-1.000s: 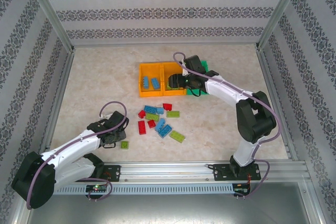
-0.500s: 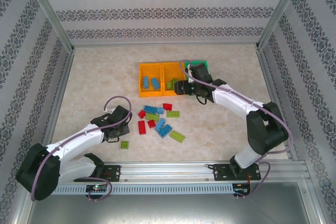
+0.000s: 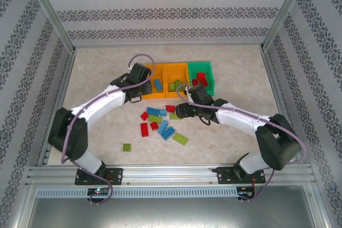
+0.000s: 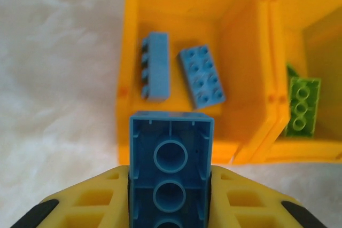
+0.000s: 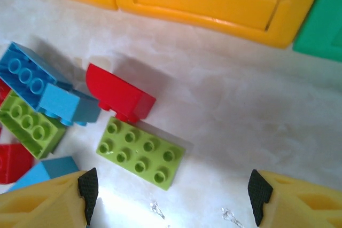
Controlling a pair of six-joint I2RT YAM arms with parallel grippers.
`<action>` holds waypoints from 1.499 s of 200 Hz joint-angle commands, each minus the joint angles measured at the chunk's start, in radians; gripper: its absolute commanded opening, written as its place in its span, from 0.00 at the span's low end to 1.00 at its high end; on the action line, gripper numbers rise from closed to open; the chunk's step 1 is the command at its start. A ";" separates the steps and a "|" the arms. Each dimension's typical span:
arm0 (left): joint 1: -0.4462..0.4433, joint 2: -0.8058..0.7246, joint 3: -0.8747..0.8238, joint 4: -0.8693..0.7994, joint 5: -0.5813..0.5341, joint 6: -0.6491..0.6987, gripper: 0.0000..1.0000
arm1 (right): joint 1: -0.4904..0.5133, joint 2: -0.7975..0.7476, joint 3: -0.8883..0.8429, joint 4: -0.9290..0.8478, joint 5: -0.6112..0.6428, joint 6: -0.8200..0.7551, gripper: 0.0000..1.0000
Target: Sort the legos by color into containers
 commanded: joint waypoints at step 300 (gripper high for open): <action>0.017 0.066 0.100 0.067 0.174 0.047 0.81 | 0.395 -0.020 -0.168 -0.107 0.112 0.049 0.73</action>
